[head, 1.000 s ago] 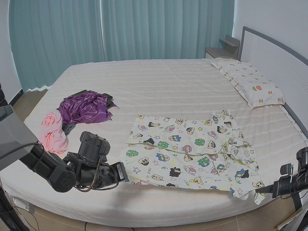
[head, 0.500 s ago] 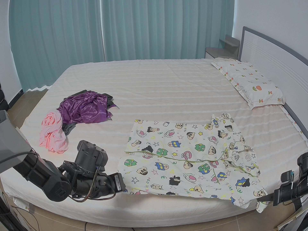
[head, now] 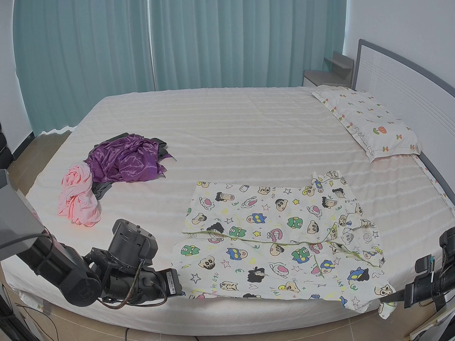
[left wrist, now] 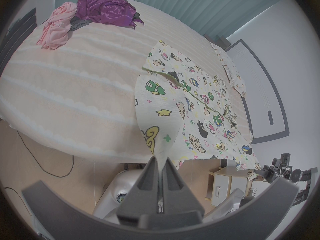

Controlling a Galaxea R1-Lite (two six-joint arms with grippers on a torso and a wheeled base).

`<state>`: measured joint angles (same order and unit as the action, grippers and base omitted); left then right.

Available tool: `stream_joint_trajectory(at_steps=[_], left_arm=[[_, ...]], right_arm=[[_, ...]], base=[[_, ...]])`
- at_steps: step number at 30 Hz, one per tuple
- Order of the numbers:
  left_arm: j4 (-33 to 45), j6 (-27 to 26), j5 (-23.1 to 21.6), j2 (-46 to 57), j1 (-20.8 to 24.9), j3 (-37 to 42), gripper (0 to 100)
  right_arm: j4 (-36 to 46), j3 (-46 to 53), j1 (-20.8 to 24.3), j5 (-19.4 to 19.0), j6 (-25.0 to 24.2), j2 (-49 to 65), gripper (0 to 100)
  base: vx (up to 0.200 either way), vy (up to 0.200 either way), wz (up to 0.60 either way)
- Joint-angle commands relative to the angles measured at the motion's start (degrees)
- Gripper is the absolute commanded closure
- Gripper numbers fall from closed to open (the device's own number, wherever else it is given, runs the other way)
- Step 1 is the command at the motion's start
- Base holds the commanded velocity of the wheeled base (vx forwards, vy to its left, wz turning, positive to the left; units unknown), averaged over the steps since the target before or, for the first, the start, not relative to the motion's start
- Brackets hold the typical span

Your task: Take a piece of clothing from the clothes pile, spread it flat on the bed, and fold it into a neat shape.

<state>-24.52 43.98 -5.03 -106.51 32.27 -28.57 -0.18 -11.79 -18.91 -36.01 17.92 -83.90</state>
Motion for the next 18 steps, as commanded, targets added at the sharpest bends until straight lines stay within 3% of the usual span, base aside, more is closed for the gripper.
stream_joint_trajectory(at_steps=[1, 10, 12, 13, 18], left_arm=[[0.3, 0.6, 0.0, -2.9, -0.1, -3.3, 100], [16.5, 2.2, 0.0, -6.7, -1.3, -19.6, 100], [18.7, 2.3, 0.0, -7.2, -1.6, -21.5, 100], [23.7, 2.3, 0.0, -9.0, -2.4, -25.4, 100], [29.0, 2.3, -0.1, -12.4, -4.1, -31.2, 100]], right_arm=[[0.2, -2.3, 0.5, 0.0, -0.3, -0.7, 100], [12.8, -14.5, 0.9, -0.3, -1.0, -1.6, 100], [13.6, -15.5, 1.4, -0.4, -1.0, -1.9, 100], [14.5, -17.2, 2.2, -0.3, -1.2, -2.9, 100], [14.2, -19.6, 3.5, -0.2, -2.5, -6.2, 100]], base=[[0.0, 0.0, 0.0], [0.0, 0.0, 0.0], [0.0, 0.0, 0.0], [0.0, 0.0, 0.0], [0.0, 0.0, 0.0]])
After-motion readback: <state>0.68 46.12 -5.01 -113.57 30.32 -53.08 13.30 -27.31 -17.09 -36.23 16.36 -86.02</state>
